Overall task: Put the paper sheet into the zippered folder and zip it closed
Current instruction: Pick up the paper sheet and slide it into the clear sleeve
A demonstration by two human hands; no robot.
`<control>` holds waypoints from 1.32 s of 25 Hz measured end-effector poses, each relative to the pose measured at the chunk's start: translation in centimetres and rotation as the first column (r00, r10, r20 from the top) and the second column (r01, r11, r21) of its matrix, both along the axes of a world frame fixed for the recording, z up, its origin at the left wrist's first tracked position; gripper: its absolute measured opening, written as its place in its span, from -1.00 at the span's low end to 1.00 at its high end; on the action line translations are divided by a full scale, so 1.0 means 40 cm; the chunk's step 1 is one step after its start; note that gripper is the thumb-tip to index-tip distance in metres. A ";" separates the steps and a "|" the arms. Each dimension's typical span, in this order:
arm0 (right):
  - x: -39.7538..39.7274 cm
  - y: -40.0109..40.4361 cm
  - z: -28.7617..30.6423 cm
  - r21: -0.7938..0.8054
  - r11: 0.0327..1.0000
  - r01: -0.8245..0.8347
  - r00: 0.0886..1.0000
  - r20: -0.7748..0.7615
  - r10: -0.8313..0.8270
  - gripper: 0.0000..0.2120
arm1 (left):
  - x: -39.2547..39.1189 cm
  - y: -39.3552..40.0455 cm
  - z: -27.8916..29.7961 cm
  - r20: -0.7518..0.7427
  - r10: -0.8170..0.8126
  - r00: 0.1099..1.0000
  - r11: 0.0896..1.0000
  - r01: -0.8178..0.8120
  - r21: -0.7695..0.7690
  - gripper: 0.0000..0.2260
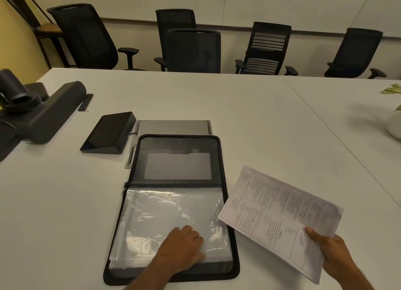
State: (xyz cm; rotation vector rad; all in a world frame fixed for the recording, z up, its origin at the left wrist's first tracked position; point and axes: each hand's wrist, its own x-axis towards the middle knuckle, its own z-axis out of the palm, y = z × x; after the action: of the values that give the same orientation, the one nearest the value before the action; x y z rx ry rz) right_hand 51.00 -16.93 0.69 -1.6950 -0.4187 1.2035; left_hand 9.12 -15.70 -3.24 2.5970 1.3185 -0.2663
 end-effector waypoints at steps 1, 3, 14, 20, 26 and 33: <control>0.005 -0.005 0.000 0.002 1.000 0.016 1.000 -0.004 -0.016 -0.69 | -0.002 -0.007 -0.005 -0.013 -0.022 1.000 1.000 0.022 0.019 -0.61; 0.009 -0.015 0.001 -0.002 0.999 0.032 0.999 -0.007 -0.032 -0.75 | 0.003 -0.019 -0.014 -0.022 -0.011 1.000 0.999 0.012 0.040 -0.66; 0.021 -0.041 0.014 -0.004 0.999 0.054 0.999 0.008 -0.054 -0.66 | -0.006 -0.022 -0.024 0.022 -0.048 0.999 0.998 0.049 -0.045 -0.32; 0.026 -0.042 0.021 -0.009 0.999 0.046 0.999 0.018 -0.046 -0.64 | 0.011 -0.012 -0.016 0.059 0.129 0.990 0.989 -0.133 0.071 -0.74; 0.031 -0.040 0.016 -0.017 0.998 0.057 0.998 0.016 -0.057 -0.66 | 0.026 0.002 -0.012 0.119 0.164 0.979 0.980 -0.176 0.091 -0.76; 0.036 -0.041 0.006 -0.046 0.996 0.082 0.997 0.008 -0.081 -0.74 | 0.031 -0.007 -0.023 0.142 0.162 0.976 0.980 -0.176 0.091 -0.70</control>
State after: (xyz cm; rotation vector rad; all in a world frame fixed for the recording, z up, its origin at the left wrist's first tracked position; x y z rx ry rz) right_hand 52.44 -18.55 0.92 -1.7394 -0.3245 1.1563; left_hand 10.35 -15.98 -4.15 2.5122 1.5303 0.0043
